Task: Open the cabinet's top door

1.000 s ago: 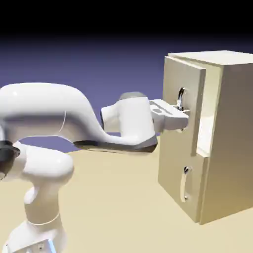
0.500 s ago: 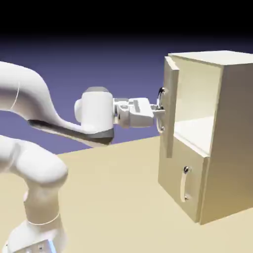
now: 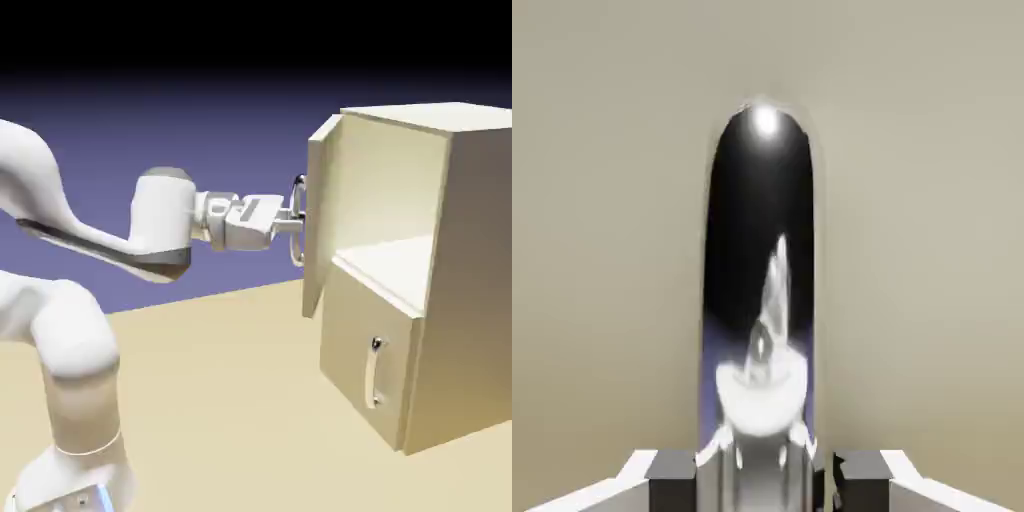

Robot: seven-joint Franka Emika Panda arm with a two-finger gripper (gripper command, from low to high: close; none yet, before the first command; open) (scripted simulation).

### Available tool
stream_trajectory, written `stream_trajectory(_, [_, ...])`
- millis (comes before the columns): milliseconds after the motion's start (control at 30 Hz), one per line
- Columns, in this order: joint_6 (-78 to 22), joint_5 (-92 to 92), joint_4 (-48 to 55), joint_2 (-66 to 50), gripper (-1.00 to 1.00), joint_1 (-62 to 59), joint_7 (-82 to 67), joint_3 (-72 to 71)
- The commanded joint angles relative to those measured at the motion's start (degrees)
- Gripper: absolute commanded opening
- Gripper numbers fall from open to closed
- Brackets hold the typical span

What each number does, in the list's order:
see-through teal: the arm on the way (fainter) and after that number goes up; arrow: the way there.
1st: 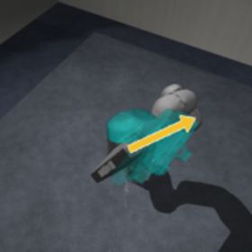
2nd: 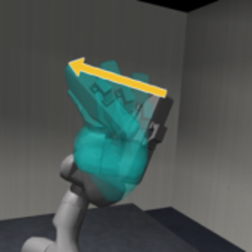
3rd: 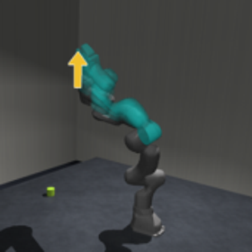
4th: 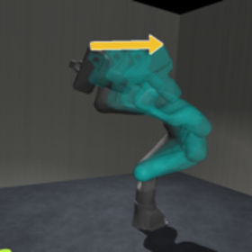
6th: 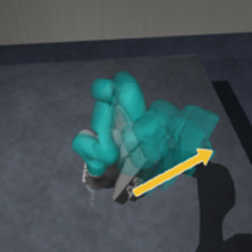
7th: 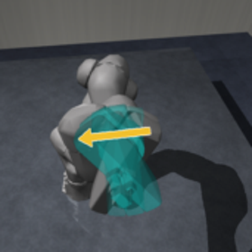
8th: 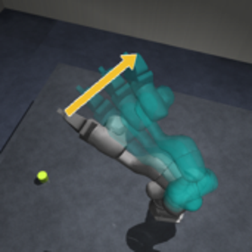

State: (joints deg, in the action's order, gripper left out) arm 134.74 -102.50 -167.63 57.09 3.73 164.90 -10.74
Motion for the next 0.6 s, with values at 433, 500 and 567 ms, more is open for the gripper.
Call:
stream_trajectory(433, [-28.4, 34.4, 7.1, -6.2, -1.00, 2.9, -6.4, -24.3])
stream_trajectory(500, [-33.3, 38.3, 10.0, -8.9, -1.00, 1.7, -6.1, -28.3])
stream_trajectory(567, [-38.3, 41.8, 13.4, -11.8, -1.00, -0.1, -5.7, -32.3])
